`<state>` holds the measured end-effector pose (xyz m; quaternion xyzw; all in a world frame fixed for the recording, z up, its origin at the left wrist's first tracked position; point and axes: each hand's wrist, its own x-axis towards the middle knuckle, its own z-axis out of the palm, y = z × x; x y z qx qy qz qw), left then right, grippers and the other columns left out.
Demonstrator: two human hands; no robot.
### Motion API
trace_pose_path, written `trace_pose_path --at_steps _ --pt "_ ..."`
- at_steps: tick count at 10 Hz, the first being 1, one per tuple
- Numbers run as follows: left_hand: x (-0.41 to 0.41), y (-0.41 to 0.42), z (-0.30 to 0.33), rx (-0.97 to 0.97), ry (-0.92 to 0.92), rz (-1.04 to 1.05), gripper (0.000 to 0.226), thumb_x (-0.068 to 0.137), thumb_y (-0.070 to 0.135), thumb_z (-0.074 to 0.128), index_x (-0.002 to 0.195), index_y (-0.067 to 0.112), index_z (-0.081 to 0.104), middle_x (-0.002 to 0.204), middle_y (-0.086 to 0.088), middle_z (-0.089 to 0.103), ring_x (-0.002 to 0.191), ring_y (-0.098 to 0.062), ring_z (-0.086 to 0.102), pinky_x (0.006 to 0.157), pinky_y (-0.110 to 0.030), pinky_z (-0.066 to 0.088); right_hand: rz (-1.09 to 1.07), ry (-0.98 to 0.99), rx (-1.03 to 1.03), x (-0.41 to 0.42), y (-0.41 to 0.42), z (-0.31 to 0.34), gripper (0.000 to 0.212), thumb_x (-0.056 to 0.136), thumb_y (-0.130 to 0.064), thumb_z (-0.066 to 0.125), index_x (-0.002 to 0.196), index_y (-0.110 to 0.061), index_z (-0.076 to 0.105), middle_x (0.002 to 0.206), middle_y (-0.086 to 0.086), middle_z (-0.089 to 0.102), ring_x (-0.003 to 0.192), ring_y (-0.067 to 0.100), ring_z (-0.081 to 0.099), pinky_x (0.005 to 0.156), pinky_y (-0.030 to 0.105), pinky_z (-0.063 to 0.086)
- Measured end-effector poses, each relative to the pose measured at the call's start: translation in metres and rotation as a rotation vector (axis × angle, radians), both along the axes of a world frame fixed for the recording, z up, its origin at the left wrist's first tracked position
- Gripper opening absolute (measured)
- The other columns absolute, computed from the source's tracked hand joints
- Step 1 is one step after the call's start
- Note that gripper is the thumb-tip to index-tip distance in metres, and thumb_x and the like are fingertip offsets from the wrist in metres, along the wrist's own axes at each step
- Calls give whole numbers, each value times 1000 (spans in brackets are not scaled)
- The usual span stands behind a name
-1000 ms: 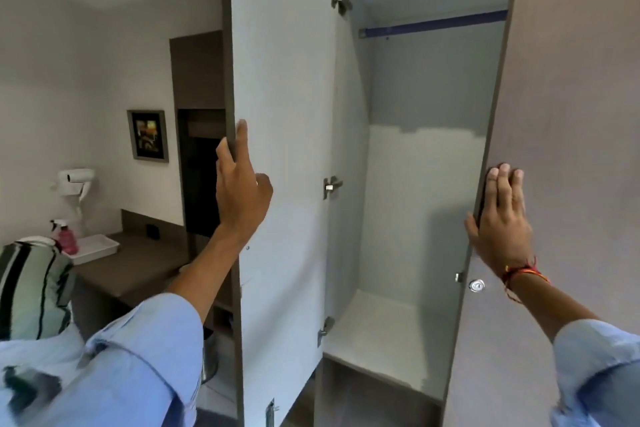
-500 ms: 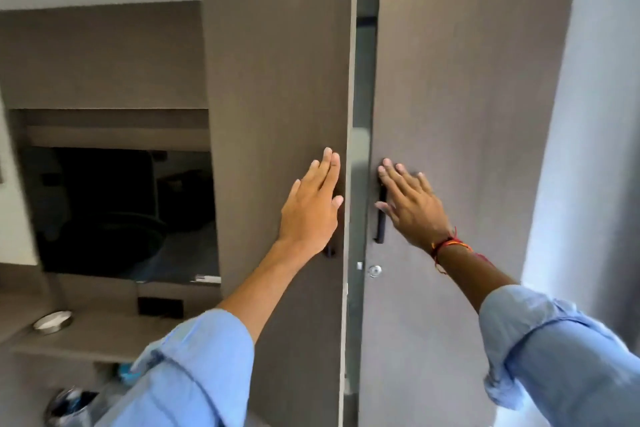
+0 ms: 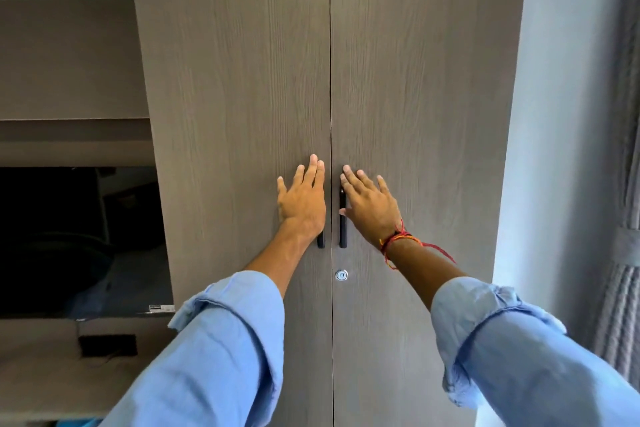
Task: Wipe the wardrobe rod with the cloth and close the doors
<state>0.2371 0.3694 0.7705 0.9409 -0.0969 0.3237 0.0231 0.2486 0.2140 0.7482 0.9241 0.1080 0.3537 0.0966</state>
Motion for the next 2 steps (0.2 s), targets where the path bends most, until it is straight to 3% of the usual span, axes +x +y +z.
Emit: trace_pose_path --at_steps 1,2 --pt "3 -1 4 10 42 13 105 86 21 70 158 19 -6 168 1 -12 155 -25 6 123 -60 13 32 74 30 -7 -1 10 74 104 -34 55 162 -17 12 174 5 3 161 27 11 131 53 10" --pt "2 0 7 27 30 24 107 83 26 73 158 18 -3 168 -1 -8 154 -27 11 122 -61 14 157 228 241 -41 -2 29 69 102 -35 57 160 -19 23 172 5 15 159 25 18 131 55 11"
